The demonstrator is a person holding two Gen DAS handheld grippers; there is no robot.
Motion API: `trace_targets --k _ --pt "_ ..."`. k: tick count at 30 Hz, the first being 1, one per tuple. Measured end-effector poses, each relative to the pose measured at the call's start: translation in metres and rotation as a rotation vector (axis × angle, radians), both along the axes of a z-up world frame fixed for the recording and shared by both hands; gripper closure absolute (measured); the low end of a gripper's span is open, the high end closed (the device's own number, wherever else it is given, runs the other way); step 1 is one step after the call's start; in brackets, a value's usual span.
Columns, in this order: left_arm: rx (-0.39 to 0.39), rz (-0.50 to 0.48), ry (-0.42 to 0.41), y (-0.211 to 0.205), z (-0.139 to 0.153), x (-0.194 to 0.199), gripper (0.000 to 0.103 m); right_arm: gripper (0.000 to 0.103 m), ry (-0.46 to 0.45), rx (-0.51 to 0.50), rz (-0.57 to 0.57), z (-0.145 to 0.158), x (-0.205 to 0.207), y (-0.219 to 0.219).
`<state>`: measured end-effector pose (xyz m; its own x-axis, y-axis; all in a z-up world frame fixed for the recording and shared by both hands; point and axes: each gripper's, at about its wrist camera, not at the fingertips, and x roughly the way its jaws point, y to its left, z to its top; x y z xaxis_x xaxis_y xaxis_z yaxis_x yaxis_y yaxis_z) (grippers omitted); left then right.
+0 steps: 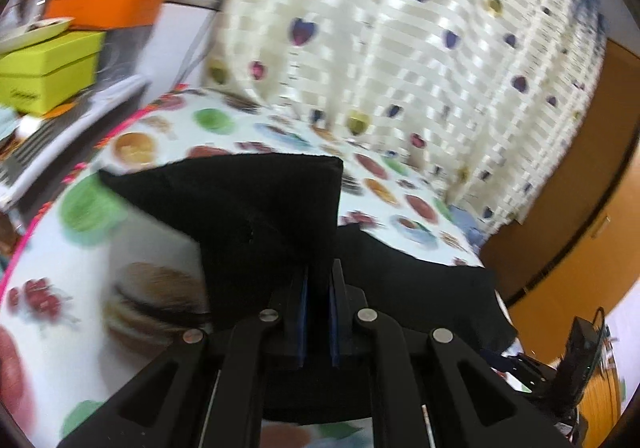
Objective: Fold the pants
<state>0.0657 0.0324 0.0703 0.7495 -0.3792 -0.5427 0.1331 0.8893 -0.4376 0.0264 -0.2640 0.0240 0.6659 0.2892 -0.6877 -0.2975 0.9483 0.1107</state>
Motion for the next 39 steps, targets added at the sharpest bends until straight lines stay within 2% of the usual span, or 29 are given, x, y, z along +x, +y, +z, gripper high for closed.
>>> trace_targets --k 6,10,14,17,19,22,26,29,32,35,39 --pt "0.012 -0.186 0.007 -0.055 -0.001 0.011 0.093 0.058 0.005 0.004 -0.027 -0.001 -0.001 -0.011" --pt "0.046 -0.357 0.077 -0.097 -0.022 0.019 0.093 0.058 0.014 0.014 -0.044 -0.003 0.0 -0.017" --pt "0.094 -0.436 0.168 -0.122 -0.05 0.021 0.09 0.058 0.024 0.023 -0.053 -0.006 0.001 -0.021" --pt "0.096 -0.458 0.17 -0.123 -0.053 0.016 0.079 0.058 0.023 0.028 -0.056 -0.007 0.001 -0.024" --pt "0.094 -0.478 0.14 -0.123 -0.048 0.008 0.062 0.058 0.025 0.032 -0.059 -0.008 0.001 -0.025" --pt "0.079 -0.499 0.063 -0.113 -0.033 -0.013 0.059 0.058 0.025 0.043 -0.062 -0.008 0.001 -0.026" --pt "0.037 -0.433 -0.013 -0.085 -0.013 -0.027 0.057 0.058 0.009 0.043 -0.048 -0.005 -0.001 -0.024" --pt "0.03 -0.305 -0.032 -0.053 -0.005 -0.027 0.056 0.058 -0.006 0.04 -0.028 -0.002 -0.003 -0.019" --pt "0.038 -0.17 -0.011 -0.02 -0.007 -0.021 0.056 0.058 -0.018 0.037 0.004 0.001 -0.004 -0.013" --pt "0.035 -0.075 0.028 0.007 -0.015 -0.016 0.056 0.058 -0.056 0.006 0.063 0.008 -0.005 0.0" --pt "0.047 -0.025 0.038 0.019 -0.023 -0.021 0.056 0.058 -0.116 -0.044 0.151 0.017 -0.004 0.023"
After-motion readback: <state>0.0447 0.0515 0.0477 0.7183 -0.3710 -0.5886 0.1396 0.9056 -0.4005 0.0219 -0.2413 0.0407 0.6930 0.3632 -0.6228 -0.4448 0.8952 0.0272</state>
